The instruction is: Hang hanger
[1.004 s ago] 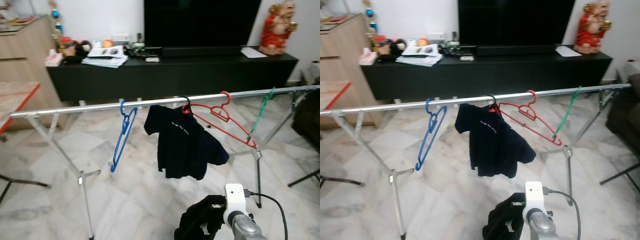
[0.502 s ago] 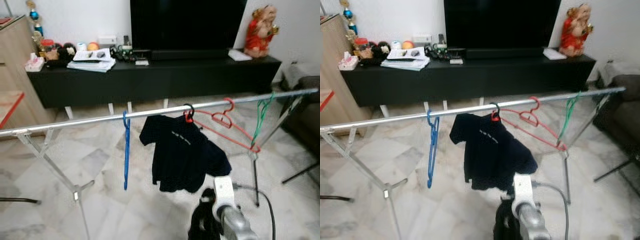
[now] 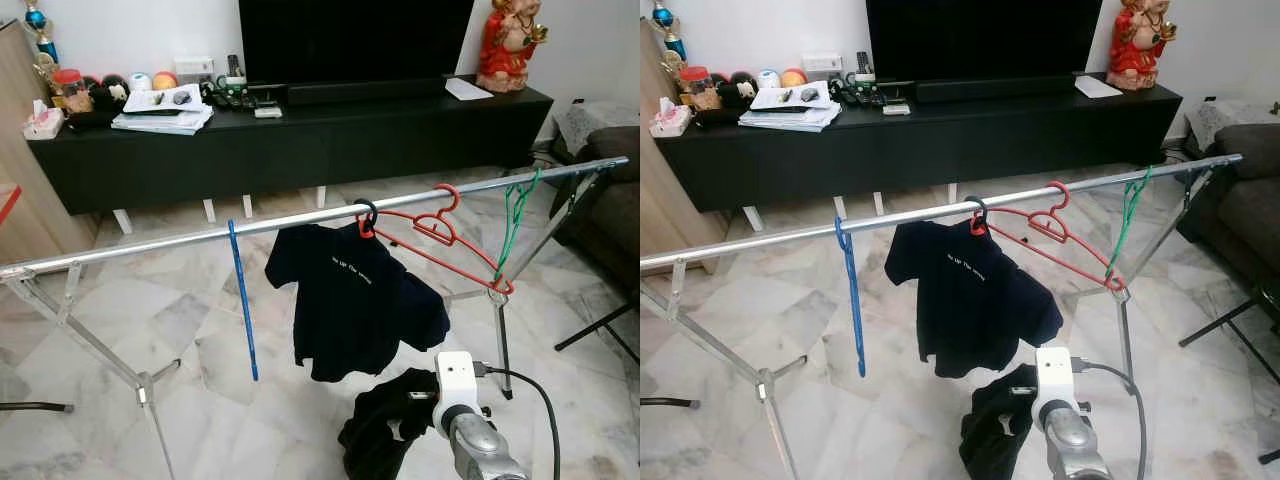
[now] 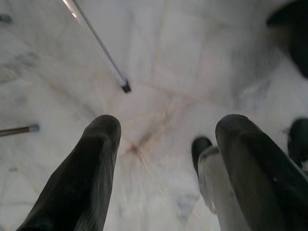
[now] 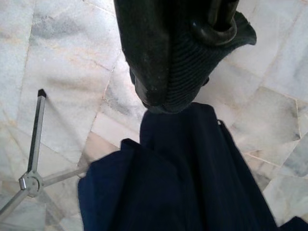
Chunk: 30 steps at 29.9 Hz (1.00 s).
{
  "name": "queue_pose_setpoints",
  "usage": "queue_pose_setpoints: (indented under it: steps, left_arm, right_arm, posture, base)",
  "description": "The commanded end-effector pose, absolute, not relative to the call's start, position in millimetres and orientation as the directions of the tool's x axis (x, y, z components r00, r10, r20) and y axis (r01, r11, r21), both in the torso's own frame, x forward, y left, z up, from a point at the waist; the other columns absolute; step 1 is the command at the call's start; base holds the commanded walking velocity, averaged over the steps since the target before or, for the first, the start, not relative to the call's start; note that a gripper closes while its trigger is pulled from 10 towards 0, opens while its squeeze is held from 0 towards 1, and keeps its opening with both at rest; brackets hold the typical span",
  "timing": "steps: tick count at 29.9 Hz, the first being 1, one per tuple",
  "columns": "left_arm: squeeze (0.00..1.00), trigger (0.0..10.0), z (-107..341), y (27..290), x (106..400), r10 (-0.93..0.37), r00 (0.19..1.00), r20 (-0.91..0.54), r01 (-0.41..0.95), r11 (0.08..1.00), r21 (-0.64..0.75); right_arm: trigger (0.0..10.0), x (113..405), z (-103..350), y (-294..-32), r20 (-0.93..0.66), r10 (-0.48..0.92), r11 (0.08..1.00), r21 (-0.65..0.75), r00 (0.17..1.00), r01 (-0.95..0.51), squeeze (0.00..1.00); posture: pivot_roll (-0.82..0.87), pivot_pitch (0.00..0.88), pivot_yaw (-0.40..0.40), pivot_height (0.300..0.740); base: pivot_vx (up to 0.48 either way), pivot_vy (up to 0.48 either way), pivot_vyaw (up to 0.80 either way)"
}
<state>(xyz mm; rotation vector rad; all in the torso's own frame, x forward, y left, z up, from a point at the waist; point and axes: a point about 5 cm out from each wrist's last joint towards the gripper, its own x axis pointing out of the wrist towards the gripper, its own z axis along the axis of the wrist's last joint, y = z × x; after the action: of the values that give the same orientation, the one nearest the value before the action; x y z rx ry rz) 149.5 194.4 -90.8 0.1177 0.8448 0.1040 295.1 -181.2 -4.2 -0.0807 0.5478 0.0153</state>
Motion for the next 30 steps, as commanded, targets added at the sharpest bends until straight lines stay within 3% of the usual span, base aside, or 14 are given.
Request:
queue_pose_setpoints:
  steps: [1,3,5,7,14,22,30]
  left_arm:
    - [0.00,10.0,-90.0,194.7,146.6,0.156,0.683,-0.714,-0.067,0.986,0.151]
    - [0.00,10.0,-89.2,194.6,147.2,0.157,0.692,-0.704,-0.069,0.986,0.152]
    - [0.00,10.0,-45.2,220.5,212.5,0.144,0.863,-0.484,-0.081,0.986,0.149]
    - [0.00,10.0,-12.6,228.0,243.0,0.098,0.941,-0.324,-0.051,0.987,0.152]
    - [0.00,10.0,18.1,217.6,242.6,0.078,0.991,-0.108,-0.063,0.989,0.132]
    - [0.00,10.0,38.4,216.2,238.0,0.053,0.998,-0.025,-0.050,0.993,0.109]
    - [0.00,10.0,66.3,208.6,259.6,0.059,0.997,0.059,-0.063,0.995,0.077]
  right_arm:
    - [10.0,295.1,-4.4,-181.0,-0.524,-0.009,0.997,-0.069,0.852,-0.032,0.00]
    - [10.0,295.1,-4.4,-180.7,-0.524,-0.008,0.997,-0.069,0.852,-0.032,0.00]
    - [10.0,295.4,-4.2,-179.5,-0.522,-0.004,0.997,-0.064,0.853,-0.034,0.00]
    - [10.0,295.3,-4.2,-179.3,-0.520,-0.002,0.997,-0.061,0.854,-0.035,0.00]
    - [10.0,294.4,-4.9,-180.6,-0.524,-0.001,0.997,-0.064,0.851,-0.038,0.00]
    - [10.0,295.1,-4.1,-182.3,-0.524,-0.004,0.997,-0.066,0.851,-0.036,0.00]
    - [10.0,296.0,-3.2,-181.7,-0.519,0.003,0.998,-0.057,0.855,-0.037,0.00]
  posture:
    - [0.04,0.015,0.012,0.740]
    - [0.04,0.015,0.012,0.740]
    - [0.04,0.020,0.015,0.740]
    - [0.04,0.021,0.014,0.740]
    - [0.04,0.028,0.010,0.740]
    - [0.05,0.028,0.011,0.740]
    - [0.04,0.013,0.013,0.740]
  base:
    - [0.000,0.000,0.00]
    - [0.000,0.000,0.00]
    - [0.000,0.000,0.00]
    - [0.000,0.000,0.00]
    - [0.000,0.000,0.00]
    - [0.000,0.000,0.00]
    - [0.000,0.000,0.00]
